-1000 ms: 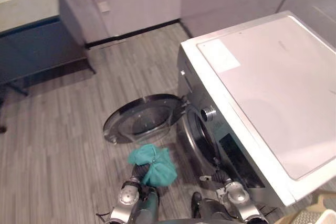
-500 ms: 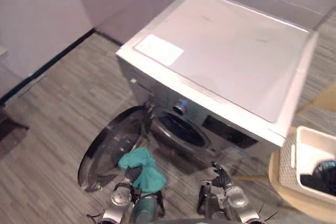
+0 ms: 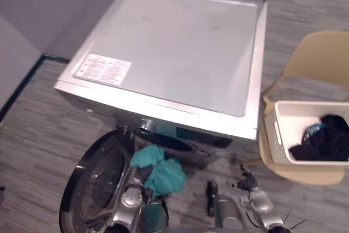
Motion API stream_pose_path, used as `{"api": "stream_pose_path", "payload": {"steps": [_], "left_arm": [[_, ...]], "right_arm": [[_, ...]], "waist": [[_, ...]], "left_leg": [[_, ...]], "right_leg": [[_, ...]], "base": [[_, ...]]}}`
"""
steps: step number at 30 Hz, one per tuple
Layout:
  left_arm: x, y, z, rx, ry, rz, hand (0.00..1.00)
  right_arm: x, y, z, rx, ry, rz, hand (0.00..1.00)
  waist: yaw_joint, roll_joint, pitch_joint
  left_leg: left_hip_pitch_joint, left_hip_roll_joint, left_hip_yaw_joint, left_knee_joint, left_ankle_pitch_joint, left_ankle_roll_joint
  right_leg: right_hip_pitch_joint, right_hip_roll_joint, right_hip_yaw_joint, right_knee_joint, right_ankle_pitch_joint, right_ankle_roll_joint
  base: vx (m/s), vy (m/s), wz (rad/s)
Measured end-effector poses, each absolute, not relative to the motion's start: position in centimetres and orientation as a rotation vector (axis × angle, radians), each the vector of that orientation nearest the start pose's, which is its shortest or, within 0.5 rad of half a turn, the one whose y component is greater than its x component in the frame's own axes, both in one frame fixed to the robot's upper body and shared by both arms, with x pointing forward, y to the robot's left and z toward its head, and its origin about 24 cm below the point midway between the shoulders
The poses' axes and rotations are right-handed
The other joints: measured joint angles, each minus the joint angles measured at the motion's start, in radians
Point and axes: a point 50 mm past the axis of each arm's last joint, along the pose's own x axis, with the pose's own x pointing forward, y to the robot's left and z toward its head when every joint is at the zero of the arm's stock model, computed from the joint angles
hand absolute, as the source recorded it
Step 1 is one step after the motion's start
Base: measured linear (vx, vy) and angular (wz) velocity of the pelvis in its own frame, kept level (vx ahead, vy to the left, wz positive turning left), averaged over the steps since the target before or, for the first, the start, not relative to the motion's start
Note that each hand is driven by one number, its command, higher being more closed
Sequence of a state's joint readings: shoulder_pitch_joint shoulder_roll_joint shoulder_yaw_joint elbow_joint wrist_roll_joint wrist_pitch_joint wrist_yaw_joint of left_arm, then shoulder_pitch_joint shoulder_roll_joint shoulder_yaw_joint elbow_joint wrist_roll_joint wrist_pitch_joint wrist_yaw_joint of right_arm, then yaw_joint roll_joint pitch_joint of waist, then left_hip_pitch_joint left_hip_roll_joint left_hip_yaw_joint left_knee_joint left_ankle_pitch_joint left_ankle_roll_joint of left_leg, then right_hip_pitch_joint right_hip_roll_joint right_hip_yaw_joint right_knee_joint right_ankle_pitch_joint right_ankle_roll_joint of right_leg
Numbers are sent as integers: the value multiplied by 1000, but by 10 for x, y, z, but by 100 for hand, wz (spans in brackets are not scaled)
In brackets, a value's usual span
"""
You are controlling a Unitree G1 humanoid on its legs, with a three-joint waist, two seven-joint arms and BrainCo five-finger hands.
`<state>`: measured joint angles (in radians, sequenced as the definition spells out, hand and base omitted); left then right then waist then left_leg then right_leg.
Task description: Pick up the laundry basket with both hands and put the clothes into the washing machine.
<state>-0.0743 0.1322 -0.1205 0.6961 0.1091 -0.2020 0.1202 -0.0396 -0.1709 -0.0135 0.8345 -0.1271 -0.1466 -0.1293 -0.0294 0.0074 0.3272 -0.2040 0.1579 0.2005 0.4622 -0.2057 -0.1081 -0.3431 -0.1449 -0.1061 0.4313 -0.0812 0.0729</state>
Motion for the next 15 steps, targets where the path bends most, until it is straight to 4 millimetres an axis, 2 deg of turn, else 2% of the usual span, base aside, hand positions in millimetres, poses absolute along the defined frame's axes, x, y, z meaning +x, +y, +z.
{"api": "stream_pose_path", "payload": {"steps": [1,2,4,5,6,7,8,10,11,13,14,15], "left_arm": [[245,165,-57,305,332,-18,100],[250,165,-51,306,303,-16,100],[269,162,-31,310,211,9,100],[274,160,-24,308,184,14,100],[281,159,-14,306,140,20,100],[293,156,3,301,76,33,100],[299,155,10,299,48,35,100],[314,152,43,267,-75,68,100],[317,153,50,254,-102,80,100],[330,158,85,215,-221,146,100],[333,159,93,211,-246,160,100],[339,163,111,205,-305,181,100]], "right_arm": [[199,-214,-99,-311,610,-143,0],[202,-215,-96,-302,598,-151,0],[217,-214,-86,-267,543,-183,0],[219,-214,-83,-262,528,-190,0],[224,-213,-78,-242,499,-199,0],[231,-212,-68,-226,448,-212,0],[234,-212,-65,-223,428,-220,0],[251,-207,-46,-186,340,-224,0],[255,-205,-41,-178,318,-221,0],[271,-195,-20,-133,216,-228,0],[274,-195,-13,-123,186,-234,0],[281,-195,0,-104,129,-244,0]], "waist": [[-3,-5,44],[-2,-5,57],[-1,-6,102],[-5,-5,109],[-7,-1,120],[-9,-11,129],[-10,-15,135],[-6,-18,157],[-7,-17,159],[-5,-23,178],[-6,-23,181],[-9,-23,191]], "left_leg": [[-65,2,8,99,-29,13],[-92,7,12,140,-47,19],[-193,27,28,287,-126,39],[-216,34,31,317,-151,44],[-258,49,30,369,-205,58],[-332,56,23,449,-244,77],[-361,59,22,481,-258,79],[-484,93,6,628,-315,80],[-512,100,0,659,-322,81],[-637,128,-19,772,-346,82],[-666,132,-23,794,-350,80],[-722,143,-33,835,-355,78]], "right_leg": [[-62,-17,5,82,-12,-2],[-94,-18,13,117,-18,-3],[-201,-19,52,230,-58,13],[-225,-19,54,254,-71,14],[-274,-18,53,305,-96,18],[-350,-36,52,389,-122,17],[-380,-41,54,422,-135,18],[-495,-48,52,546,-180,5],[-523,-48,52,571,-183,2],[-647,-48,56,671,-194,-13],[-676,-47,57,690,-196,-15],[-729,-46,55,725,-199,-19]], "base": [[-191,82,-5],[-201,96,-24],[-224,107,-36],[-212,84,-22],[-226,79,-3],[-231,59,7],[-289,31,19],[-250,-26,4],[-233,-15,-11],[-197,-31,-11],[-166,-57,-7],[-149,-63,-4]]}}
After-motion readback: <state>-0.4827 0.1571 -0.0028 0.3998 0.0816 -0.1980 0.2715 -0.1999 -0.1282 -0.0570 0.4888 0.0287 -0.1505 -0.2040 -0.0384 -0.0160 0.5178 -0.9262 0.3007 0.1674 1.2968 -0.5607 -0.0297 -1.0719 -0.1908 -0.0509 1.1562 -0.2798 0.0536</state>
